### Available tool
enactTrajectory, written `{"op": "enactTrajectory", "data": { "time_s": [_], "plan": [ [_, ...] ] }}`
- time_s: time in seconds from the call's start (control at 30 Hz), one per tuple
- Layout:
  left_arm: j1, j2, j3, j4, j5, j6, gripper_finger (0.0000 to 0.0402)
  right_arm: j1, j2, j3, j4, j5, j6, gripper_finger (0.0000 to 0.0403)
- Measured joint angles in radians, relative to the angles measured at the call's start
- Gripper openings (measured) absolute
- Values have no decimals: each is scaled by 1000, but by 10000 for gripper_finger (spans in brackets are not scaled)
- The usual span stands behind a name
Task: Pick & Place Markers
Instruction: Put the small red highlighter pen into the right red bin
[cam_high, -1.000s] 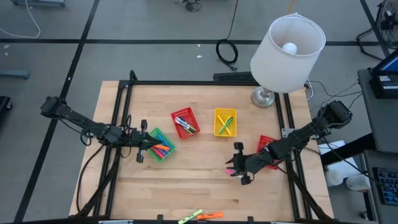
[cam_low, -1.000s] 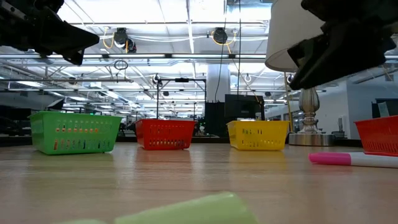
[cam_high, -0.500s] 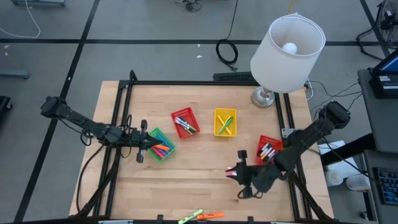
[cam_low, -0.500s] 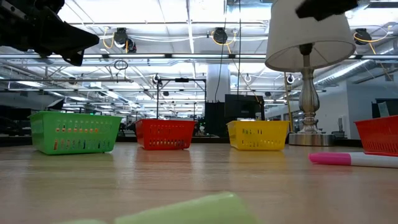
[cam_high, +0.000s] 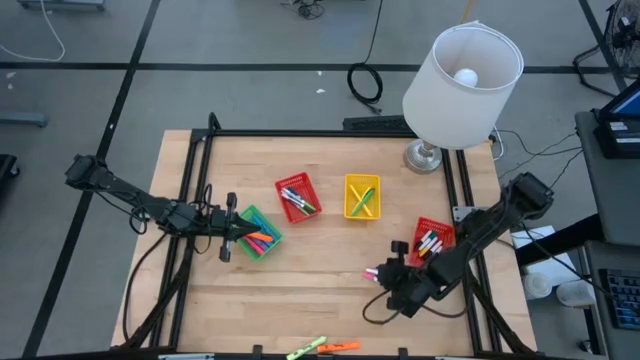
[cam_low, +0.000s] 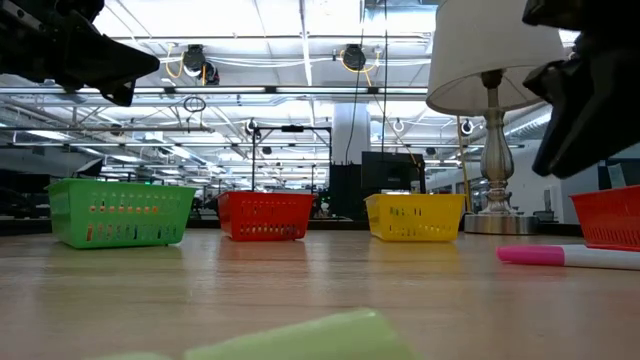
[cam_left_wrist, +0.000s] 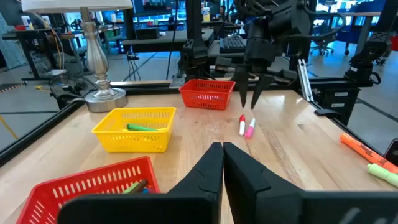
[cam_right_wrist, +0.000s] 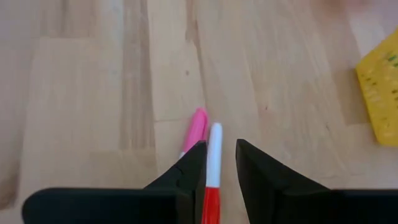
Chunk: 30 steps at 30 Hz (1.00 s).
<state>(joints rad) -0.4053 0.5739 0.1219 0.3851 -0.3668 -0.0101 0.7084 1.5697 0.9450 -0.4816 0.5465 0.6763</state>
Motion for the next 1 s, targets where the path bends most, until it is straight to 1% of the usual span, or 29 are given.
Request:
{"op": "enactTrajectory", "data": {
  "time_s": [0.13, 0.23, 0.33, 0.53, 0.67, 1.0],
  "plan": [
    [0, 0, 0, 0, 0, -13, 21, -2, 5, -29, 26, -1, 19, 73],
    [0, 0, 0, 0, 0, -19, 21, -1, 5, -68, 78, -3, 17, 73],
    [0, 0, 0, 0, 0, -20, 21, -2, 5, -94, 116, -29, 18, 73],
    [0, 0, 0, 0, 1, -22, 21, -13, 5, -130, 112, -29, 37, 73],
    [0, 0, 0, 0, 1, -22, 21, -21, 4, -151, 113, -79, 63, 73],
    [0, 0, 0, 0, 2, -22, 21, -21, 3, -173, 119, -72, 82, 73]
  ]
}}
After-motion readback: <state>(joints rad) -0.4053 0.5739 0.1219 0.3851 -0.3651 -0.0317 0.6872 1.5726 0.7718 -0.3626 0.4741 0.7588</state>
